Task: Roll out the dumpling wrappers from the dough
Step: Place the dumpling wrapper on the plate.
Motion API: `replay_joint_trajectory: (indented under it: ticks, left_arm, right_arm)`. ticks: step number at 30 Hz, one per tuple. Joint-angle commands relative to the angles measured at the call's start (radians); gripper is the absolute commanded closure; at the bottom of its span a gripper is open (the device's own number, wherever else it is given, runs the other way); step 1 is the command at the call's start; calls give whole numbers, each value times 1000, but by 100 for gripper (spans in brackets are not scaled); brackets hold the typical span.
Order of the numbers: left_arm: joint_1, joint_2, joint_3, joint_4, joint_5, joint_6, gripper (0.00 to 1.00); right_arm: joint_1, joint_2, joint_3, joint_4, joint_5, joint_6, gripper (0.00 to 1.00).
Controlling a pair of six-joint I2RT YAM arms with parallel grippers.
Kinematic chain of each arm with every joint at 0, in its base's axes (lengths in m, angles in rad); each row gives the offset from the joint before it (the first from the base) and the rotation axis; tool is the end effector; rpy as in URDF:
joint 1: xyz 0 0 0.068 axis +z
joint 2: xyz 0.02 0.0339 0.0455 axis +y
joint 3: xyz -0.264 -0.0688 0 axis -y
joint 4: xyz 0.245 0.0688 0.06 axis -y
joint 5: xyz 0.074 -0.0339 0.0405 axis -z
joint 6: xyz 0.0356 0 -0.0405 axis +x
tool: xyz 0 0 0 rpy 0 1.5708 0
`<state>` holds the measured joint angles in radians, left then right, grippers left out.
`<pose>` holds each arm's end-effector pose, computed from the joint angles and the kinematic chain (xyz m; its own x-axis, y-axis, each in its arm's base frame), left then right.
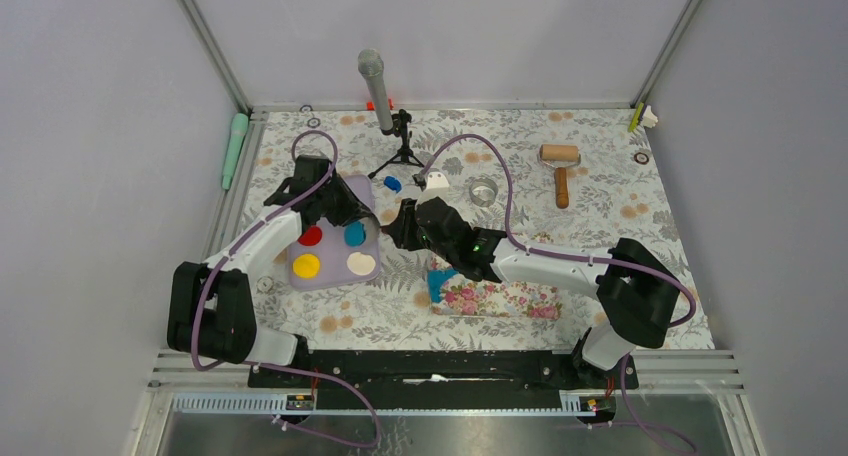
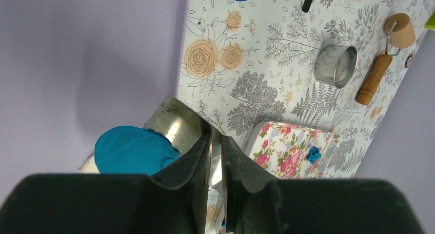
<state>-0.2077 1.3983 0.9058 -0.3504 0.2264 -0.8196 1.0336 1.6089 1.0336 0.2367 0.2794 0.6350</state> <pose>0.2833 -0.0679 0.2295 -0.7523 -0.5693 -0.3316 -0.2970 0.7423 -0.6006 0.1979 0.3132 0.2584 -0.5478 0.1946 -0.8137 -0.4569 0.7452 0.4857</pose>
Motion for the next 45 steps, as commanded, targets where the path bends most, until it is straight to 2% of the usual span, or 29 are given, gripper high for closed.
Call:
replay_joint_trajectory:
  ticks: [1,15,23,31,45]
  left_arm:
    - [-3,11,-14,11,-37,15,82]
    - [-2,-23,-61,12,-50,9,84]
    - [-2,12,-58,2,-46,22,85]
    - [-2,34,-15,-86,-78,47,85]
    - [-1,33,-5,-96,-65,54,85]
  right_arm:
    - [-3,-19,27,85,32,-5,100]
    - [-3,-18,31,77,46,-16,100]
    - [-3,-28,25,79,50,-15,100]
    - [-3,-30,22,86,69,-23,100]
    - [-3,10,42,153,90,-60,100]
